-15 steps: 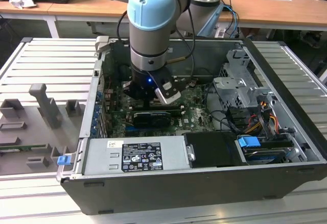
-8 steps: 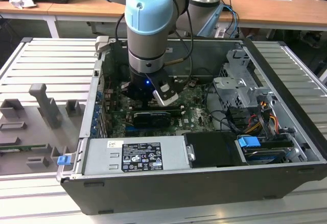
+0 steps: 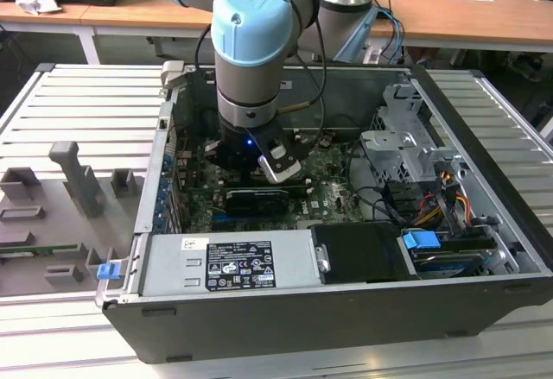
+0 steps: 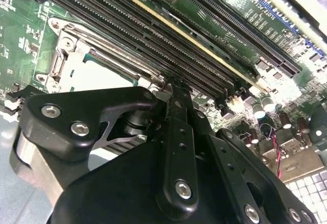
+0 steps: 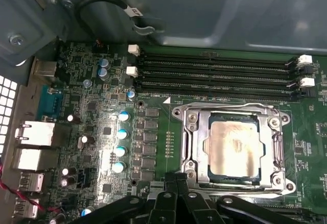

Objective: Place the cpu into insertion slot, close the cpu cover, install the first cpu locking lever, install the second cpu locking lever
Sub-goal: 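Install the second cpu locking lever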

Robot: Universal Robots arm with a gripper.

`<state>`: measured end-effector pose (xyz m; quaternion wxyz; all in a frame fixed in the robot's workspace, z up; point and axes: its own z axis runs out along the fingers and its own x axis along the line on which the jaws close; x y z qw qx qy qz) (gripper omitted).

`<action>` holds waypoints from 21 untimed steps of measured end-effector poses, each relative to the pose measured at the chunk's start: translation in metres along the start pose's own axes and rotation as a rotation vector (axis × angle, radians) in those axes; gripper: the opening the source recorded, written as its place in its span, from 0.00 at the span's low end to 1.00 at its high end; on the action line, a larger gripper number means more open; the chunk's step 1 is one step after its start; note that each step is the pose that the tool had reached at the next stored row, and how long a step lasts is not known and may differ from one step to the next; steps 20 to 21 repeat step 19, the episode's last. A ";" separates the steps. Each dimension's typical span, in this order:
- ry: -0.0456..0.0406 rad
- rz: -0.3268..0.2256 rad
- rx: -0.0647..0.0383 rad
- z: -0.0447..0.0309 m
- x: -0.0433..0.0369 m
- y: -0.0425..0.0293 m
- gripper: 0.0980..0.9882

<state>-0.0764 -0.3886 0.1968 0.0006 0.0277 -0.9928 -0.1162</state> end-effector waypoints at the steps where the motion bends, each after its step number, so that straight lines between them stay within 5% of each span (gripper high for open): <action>1: -0.0001 0.000 -0.001 0.0001 0.0003 0.0000 0.01; 14: -0.0010 0.000 -0.017 -0.0159 0.0021 0.0030 0.01; 21: -0.0013 0.000 -0.018 -0.0182 0.0021 0.0035 0.01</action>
